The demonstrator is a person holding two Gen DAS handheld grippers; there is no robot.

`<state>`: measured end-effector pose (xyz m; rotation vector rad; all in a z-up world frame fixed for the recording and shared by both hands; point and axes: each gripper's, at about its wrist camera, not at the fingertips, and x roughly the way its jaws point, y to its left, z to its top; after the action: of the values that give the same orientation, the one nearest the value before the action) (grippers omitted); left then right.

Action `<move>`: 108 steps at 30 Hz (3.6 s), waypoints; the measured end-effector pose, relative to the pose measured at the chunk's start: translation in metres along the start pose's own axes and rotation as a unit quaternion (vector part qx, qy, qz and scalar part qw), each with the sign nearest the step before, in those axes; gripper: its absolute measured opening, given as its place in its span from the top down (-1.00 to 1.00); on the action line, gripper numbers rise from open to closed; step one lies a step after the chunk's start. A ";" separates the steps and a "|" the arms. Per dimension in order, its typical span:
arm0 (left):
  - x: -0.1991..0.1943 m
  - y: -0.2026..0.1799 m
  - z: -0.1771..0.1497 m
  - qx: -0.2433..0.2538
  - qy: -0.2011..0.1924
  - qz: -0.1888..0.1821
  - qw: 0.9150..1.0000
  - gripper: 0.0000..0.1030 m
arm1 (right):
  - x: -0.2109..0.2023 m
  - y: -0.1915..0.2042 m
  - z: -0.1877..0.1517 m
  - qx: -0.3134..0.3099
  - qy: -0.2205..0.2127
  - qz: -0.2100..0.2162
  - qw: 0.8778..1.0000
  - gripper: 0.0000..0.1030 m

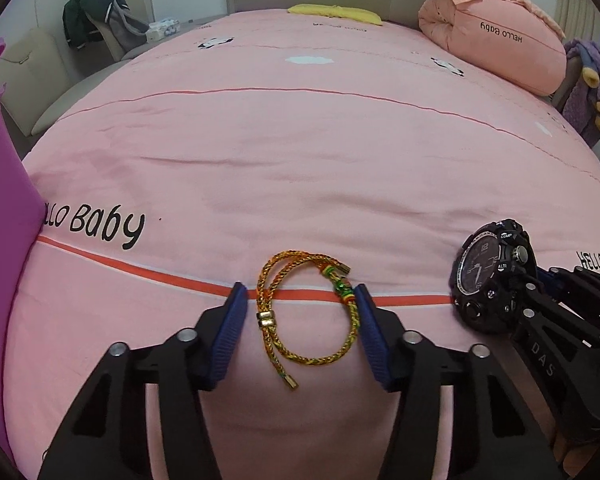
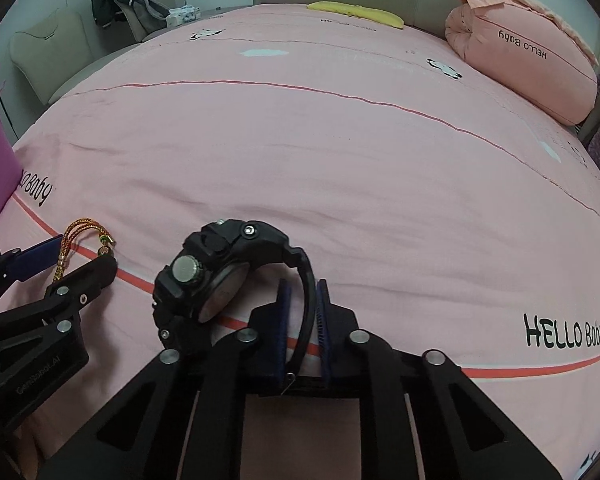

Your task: Organize jewelry

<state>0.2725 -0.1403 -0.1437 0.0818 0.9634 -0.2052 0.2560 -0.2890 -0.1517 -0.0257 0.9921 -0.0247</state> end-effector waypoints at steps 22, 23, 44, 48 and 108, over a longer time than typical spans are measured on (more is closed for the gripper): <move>-0.085 0.005 -0.050 0.019 0.012 -0.018 1.000 0.79 | -0.093 -0.017 -0.063 0.125 -0.095 0.026 0.987 0.91; -0.090 0.006 -0.052 0.020 0.010 -0.018 1.000 0.79 | -0.099 -0.016 -0.066 0.127 -0.099 0.029 0.986 0.91; -0.248 0.074 -0.065 0.013 -0.090 -0.020 0.996 0.79 | -0.259 0.069 -0.081 0.088 -0.178 0.078 0.977 0.90; -0.277 0.099 -0.065 0.003 -0.110 -0.018 0.994 0.79 | -0.281 0.095 -0.075 0.076 -0.191 0.091 0.974 0.90; -0.295 0.370 -0.055 -0.169 -0.060 0.126 0.976 -0.82 | -0.243 0.391 0.057 -0.129 -0.082 0.126 0.980 -0.21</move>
<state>0.1425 0.2710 0.0588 -0.1203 0.8470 0.1874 0.1744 0.1102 0.0704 -0.1380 0.8216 0.3348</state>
